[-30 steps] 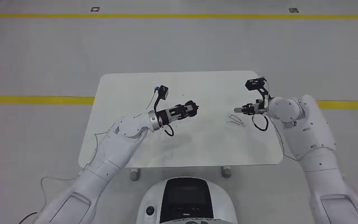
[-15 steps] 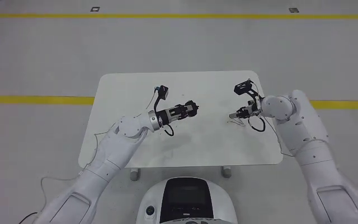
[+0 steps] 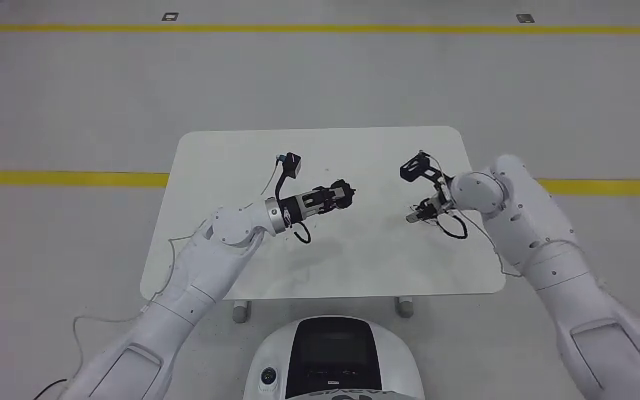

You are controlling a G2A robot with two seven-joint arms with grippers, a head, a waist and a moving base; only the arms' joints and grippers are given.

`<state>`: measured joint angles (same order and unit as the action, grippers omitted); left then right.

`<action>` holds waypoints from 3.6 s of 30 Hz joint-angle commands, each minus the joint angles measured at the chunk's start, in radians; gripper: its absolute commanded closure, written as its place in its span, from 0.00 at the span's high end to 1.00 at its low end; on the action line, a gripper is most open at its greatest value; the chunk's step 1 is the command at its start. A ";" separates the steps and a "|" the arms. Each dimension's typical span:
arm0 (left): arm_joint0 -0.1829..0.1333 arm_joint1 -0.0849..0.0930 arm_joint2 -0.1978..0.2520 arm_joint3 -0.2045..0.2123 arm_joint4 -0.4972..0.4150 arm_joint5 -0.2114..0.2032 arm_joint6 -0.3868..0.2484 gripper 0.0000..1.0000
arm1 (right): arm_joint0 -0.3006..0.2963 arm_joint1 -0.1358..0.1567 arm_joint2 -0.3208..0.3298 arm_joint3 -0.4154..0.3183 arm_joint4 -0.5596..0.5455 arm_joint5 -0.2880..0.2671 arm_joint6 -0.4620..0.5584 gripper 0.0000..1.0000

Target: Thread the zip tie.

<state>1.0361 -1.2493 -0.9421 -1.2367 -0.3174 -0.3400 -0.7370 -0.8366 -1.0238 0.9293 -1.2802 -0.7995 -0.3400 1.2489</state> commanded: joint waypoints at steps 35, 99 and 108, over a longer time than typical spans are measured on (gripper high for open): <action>0.000 0.000 0.000 0.000 0.000 0.000 0.000 0.00 | 0.041 0.042 -0.160 0.084 0.046 0.000 -0.175 1.00; 0.000 0.000 0.000 0.000 0.000 0.000 0.000 0.00 | 0.229 -0.046 -0.569 0.470 0.069 0.000 -0.506 0.04; 0.000 0.000 0.000 0.000 0.000 0.000 0.000 0.00 | 0.249 -0.075 -0.601 0.529 0.065 0.000 -0.528 0.09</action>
<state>1.0361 -1.2493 -0.9421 -1.2367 -0.3174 -0.3400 -0.7370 -0.5888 -1.0957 0.3305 -0.7564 -0.7344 -0.3400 0.7218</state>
